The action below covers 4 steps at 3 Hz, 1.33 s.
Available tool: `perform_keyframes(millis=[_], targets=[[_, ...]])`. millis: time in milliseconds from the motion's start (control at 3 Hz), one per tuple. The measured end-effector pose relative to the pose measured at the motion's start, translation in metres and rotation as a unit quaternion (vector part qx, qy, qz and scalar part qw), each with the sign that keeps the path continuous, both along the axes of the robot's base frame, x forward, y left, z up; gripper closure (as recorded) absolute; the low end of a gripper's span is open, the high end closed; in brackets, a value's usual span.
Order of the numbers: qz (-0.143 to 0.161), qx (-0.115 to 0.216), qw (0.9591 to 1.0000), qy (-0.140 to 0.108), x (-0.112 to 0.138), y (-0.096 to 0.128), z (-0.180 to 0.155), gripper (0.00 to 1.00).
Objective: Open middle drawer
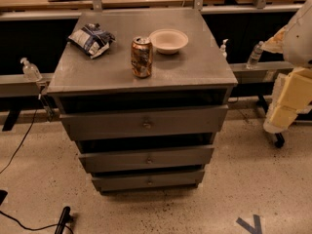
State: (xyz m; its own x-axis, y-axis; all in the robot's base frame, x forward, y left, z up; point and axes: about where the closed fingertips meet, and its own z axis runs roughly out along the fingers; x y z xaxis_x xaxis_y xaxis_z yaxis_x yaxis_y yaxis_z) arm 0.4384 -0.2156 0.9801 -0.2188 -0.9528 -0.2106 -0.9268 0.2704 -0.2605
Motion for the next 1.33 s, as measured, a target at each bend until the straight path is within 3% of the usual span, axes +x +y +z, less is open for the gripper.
perform_keyframes(millis=[667,1000,1333], targets=[[0.010,-0.007,0.9999,-0.001,0.000,0.005,-0.004,0.00],[0.078,-0.002,0.9969,-0.008,0.000,0.048,-0.048,0.00],[0.157,0.017,0.9874,-0.009,-0.009,0.109,-0.111,0.00]])
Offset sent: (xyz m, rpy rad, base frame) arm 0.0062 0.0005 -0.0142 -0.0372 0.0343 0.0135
